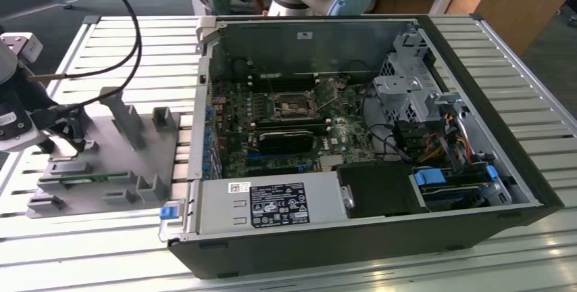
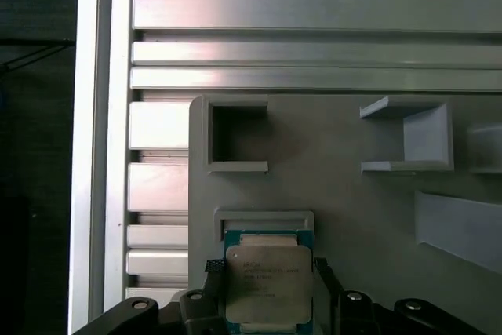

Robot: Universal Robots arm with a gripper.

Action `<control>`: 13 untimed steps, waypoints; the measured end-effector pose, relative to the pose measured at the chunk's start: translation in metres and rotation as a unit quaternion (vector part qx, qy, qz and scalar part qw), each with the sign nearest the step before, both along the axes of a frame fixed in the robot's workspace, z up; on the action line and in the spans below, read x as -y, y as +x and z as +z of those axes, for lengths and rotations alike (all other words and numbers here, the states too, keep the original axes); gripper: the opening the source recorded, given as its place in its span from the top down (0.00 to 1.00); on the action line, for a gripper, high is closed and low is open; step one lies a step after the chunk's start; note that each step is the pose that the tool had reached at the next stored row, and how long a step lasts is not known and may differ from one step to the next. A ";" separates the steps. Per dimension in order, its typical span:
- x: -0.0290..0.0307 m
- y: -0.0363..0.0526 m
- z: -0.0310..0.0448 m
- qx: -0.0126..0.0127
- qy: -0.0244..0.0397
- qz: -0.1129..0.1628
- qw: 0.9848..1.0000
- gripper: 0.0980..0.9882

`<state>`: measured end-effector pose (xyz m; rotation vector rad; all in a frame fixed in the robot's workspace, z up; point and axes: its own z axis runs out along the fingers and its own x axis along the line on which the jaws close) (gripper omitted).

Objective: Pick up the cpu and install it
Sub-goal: 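Pick up the cpu and move it towards the insertion slot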

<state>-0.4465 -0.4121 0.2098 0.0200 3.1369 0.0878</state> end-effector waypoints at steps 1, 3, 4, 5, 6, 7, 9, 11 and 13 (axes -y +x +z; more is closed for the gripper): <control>0.0000 0.0000 0.0010 0.000 0.000 0.000 1.000 0.51; 0.0000 0.0000 0.0024 0.000 0.000 0.000 1.000 0.51; 0.0000 0.0000 0.0033 0.000 0.001 0.000 1.000 0.51; 0.0000 0.0000 0.0040 0.000 0.001 0.000 1.000 0.51; 0.0000 0.0000 0.0044 0.000 0.001 0.000 1.000 0.51; 0.0000 0.0001 0.0045 0.000 0.001 0.000 1.000 0.51; 0.0000 0.0000 0.0051 0.000 0.001 0.000 1.000 0.51; 0.0001 0.0000 0.0066 0.000 0.000 0.000 1.000 0.51; 0.0000 0.0000 0.0089 0.000 0.001 0.000 1.000 0.51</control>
